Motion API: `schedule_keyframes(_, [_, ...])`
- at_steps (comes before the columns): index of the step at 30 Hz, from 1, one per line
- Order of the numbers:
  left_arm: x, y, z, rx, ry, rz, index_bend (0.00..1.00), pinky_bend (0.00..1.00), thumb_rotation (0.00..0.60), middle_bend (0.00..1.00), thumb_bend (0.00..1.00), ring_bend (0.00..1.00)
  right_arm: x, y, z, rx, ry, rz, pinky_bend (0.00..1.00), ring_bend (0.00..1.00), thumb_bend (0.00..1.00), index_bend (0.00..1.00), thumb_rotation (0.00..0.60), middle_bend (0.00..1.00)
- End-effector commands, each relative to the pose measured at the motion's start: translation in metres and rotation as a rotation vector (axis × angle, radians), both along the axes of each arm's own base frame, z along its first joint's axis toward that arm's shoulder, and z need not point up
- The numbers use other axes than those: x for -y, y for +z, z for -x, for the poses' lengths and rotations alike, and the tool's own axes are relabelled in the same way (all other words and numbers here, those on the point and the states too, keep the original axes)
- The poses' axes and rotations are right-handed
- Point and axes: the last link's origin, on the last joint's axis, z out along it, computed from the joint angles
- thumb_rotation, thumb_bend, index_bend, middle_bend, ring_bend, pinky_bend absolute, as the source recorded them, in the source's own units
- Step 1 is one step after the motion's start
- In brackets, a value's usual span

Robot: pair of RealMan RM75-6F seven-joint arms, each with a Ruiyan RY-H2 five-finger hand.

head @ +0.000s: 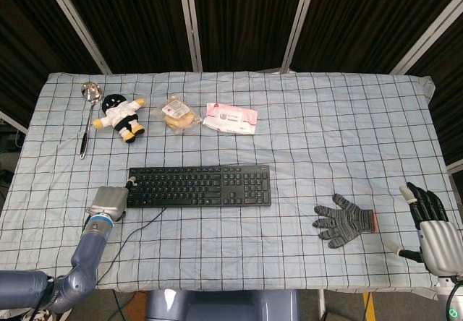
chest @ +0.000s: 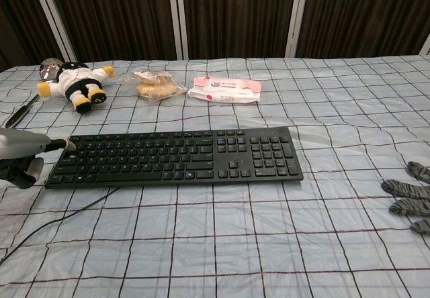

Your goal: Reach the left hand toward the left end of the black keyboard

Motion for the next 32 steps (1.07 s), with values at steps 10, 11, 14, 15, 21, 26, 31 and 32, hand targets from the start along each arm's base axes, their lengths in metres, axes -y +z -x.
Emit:
schedule_keyframes(10, [0.012,0.042,-0.019,0.057,-0.116,-0.09,0.0,0.62,0.6,0.88,1.0,0.78,0.0,0.0,0.0,-0.001,0.0,-0.002,0.0,0.0,0.05,0.0,0.6,0.0])
schedule_keyframes(11, [0.016,0.047,-0.02,0.065,-0.132,-0.107,0.0,0.6,0.6,0.85,1.0,0.75,-0.001,0.0,0.0,-0.001,0.0,-0.001,0.0,0.0,0.05,0.0,0.6,0.0])
schedule_keyframes(14, [0.031,0.063,-0.017,0.109,-0.171,-0.167,0.0,0.5,0.6,0.69,0.86,0.62,-0.001,0.0,0.0,-0.003,0.0,-0.002,0.0,0.0,0.05,0.0,0.6,0.0])
schedule_keyframes(15, [0.037,0.068,-0.015,0.118,-0.179,-0.182,0.0,0.46,0.6,0.63,0.8,0.56,-0.001,0.0,0.0,-0.003,-0.001,-0.003,0.0,0.0,0.05,0.0,0.6,0.0])
schedule_keyframes(21, [0.082,0.092,0.006,0.182,-0.234,-0.274,0.0,0.06,0.6,0.01,0.16,0.03,-0.001,0.0,0.0,-0.01,-0.002,-0.002,0.0,0.0,0.05,0.0,0.6,0.0])
schedule_keyframes(26, [0.109,0.105,0.019,0.192,-0.31,-0.32,0.0,0.0,0.6,0.0,0.0,0.0,0.0,0.0,0.0,-0.016,0.001,-0.003,0.0,0.0,0.05,0.0,0.6,0.0])
schedule_keyframes(31, [0.13,0.114,0.03,0.207,-0.393,-0.415,0.0,0.0,0.6,0.0,0.0,0.0,0.001,0.0,0.0,-0.018,0.004,0.0,0.0,0.0,0.05,0.0,0.6,0.0])
schedule_keyframes(32, [0.132,0.116,0.032,0.204,-0.41,-0.438,0.0,0.0,0.6,0.0,0.0,0.0,0.001,0.001,0.0,-0.018,0.003,0.001,0.0,0.0,0.05,0.0,0.6,0.0])
